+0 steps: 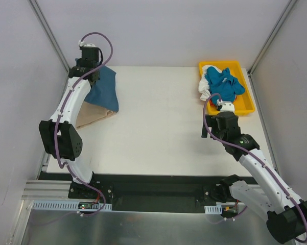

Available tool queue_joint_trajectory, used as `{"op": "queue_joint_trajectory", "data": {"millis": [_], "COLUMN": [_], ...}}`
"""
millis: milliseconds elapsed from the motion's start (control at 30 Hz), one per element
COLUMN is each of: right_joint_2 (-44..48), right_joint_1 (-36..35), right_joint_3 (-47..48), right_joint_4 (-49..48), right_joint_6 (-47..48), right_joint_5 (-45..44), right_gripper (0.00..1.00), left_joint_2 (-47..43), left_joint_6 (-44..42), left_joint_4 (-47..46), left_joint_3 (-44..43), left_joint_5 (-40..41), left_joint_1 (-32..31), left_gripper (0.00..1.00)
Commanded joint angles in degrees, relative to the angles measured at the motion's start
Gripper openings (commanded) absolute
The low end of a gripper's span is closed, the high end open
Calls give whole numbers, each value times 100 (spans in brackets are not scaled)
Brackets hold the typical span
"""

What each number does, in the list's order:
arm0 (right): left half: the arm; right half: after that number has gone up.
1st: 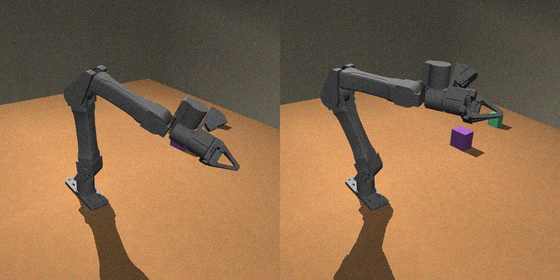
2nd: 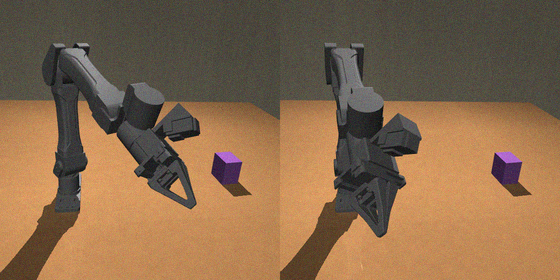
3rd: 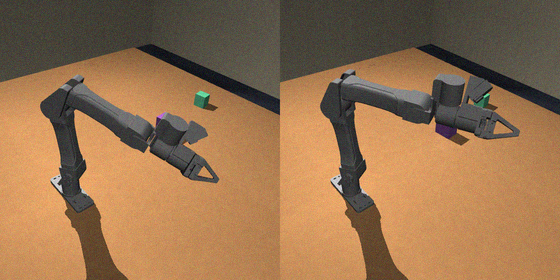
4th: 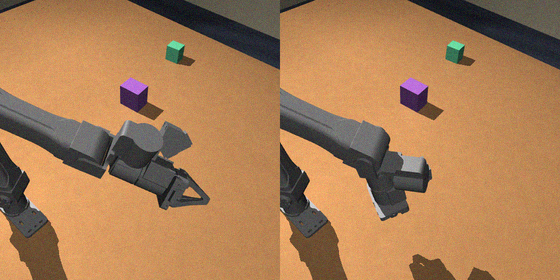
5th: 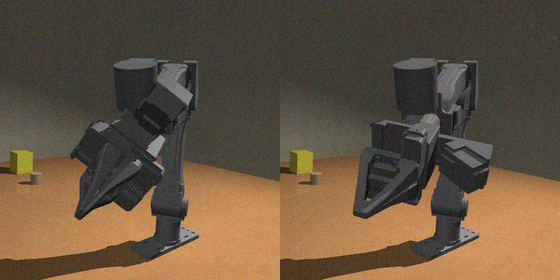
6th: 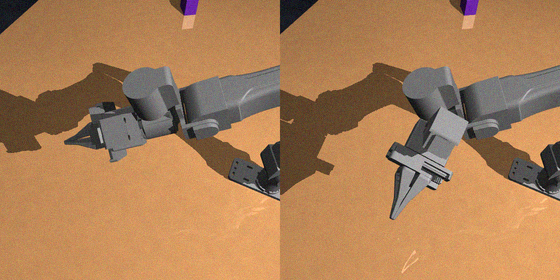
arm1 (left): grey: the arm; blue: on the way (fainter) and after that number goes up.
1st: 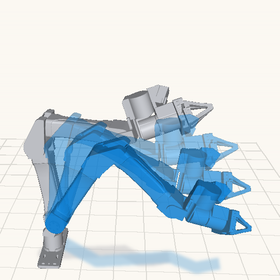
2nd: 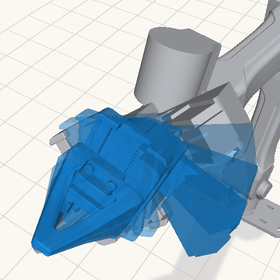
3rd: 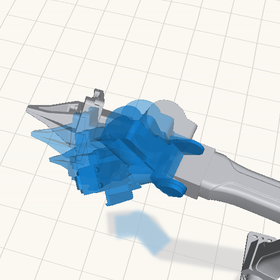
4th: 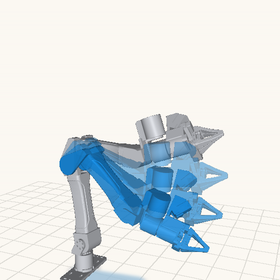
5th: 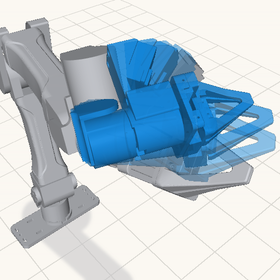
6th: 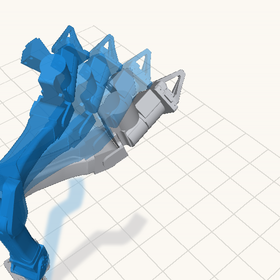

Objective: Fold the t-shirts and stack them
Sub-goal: Put the neatly folded tshirt into the corner of the board with the left arm

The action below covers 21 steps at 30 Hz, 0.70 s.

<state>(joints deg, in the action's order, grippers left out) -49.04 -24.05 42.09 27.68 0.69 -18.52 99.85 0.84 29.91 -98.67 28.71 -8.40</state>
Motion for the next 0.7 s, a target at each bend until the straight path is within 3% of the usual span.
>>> {"op": "queue_joint_trajectory", "data": {"millis": [0, 400, 667], "right_joint_2": [-27, -141, -159], "right_joint_1": [59, 94, 103], "right_joint_3": [-16, 19, 37], "right_joint_4": [-131, -123, -96], "right_joint_6": [-25, -16, -16], "right_joint_5": [77, 95, -11], "right_gripper": [96, 96, 96], "left_joint_2": [-406, 692, 1256], "left_joint_6": [566, 724, 101], "left_joint_4": [-73, -91, -187], "left_joint_3": [172, 621, 419], "left_joint_5": [-330, -427, -480], "left_joint_1": [540, 1376, 1570], "left_gripper": [0, 0, 0]}}
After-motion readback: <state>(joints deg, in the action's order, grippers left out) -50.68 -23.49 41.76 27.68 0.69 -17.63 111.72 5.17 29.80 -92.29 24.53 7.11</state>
